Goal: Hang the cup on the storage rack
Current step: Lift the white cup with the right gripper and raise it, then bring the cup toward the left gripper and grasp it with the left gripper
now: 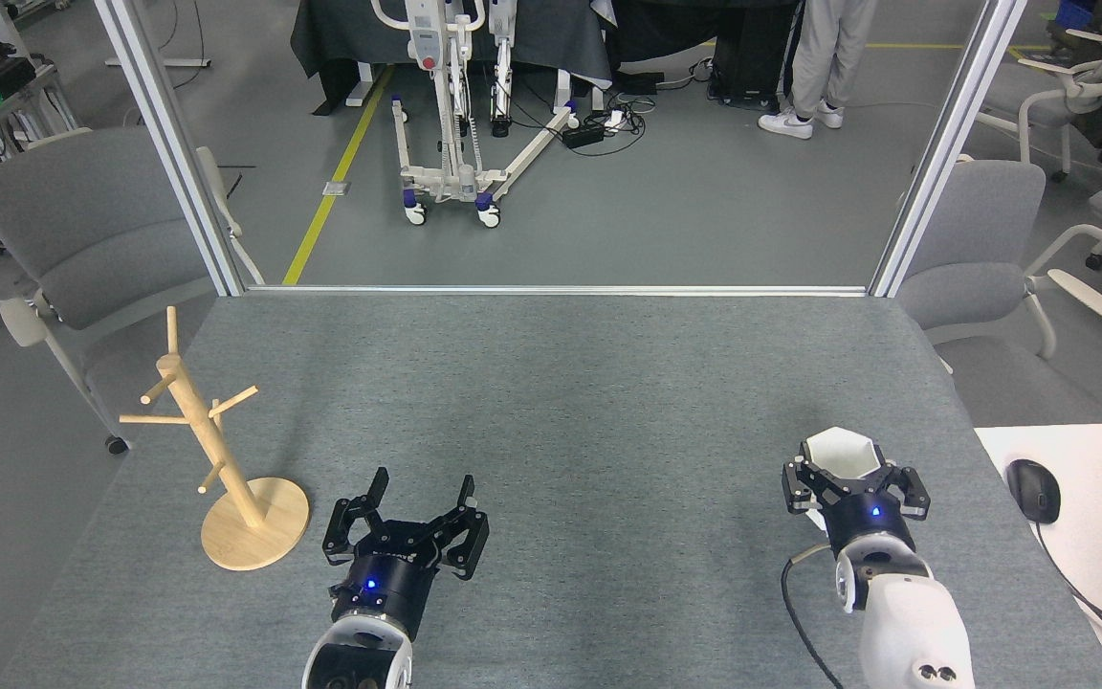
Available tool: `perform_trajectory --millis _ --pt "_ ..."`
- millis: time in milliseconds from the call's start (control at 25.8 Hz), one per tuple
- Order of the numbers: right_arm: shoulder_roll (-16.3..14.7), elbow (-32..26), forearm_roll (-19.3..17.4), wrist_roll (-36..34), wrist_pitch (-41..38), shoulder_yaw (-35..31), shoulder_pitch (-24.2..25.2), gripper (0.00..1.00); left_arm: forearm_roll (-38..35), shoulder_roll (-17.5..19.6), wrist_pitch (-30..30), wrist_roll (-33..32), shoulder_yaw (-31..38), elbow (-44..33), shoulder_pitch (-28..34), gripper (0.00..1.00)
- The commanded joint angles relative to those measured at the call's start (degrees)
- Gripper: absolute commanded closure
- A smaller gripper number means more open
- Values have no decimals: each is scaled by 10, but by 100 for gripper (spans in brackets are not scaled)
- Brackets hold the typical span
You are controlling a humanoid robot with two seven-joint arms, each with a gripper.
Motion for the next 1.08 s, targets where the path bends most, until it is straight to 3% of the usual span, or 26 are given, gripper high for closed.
perform_trajectory --millis 0,116,310,426,542,735,851,1045 --pt "-10 -67 -3 161 -13 -2 -28 75 0 0 0 0 -1 0 0 0" --pt "-11 -160 -5 294 -11 -3 -48 75 0 0 0 1 -1 0 0 0" --pt "-8 -351 -41 438 -6 1 -48 75 0 0 -2 7 -1 -2 1 0" --pt "-3 -443 -55 488 -6 7 -41 76 -3 4 -11 8 -1 -5 1 0" --pt "12 -471 -55 490 13 50 -39 79 -6 7 -35 8 -9 -8 4 0" --pt "17 -507 -53 491 161 154 -39 80 -8 9 -79 9 -40 -42 26 0" --pt "20 -516 -46 493 208 193 -39 80 -15 10 -89 6 -81 -48 20 1" --pt "28 -513 -3 494 302 252 -40 82 -25 7 -94 1 -137 -39 -10 1"
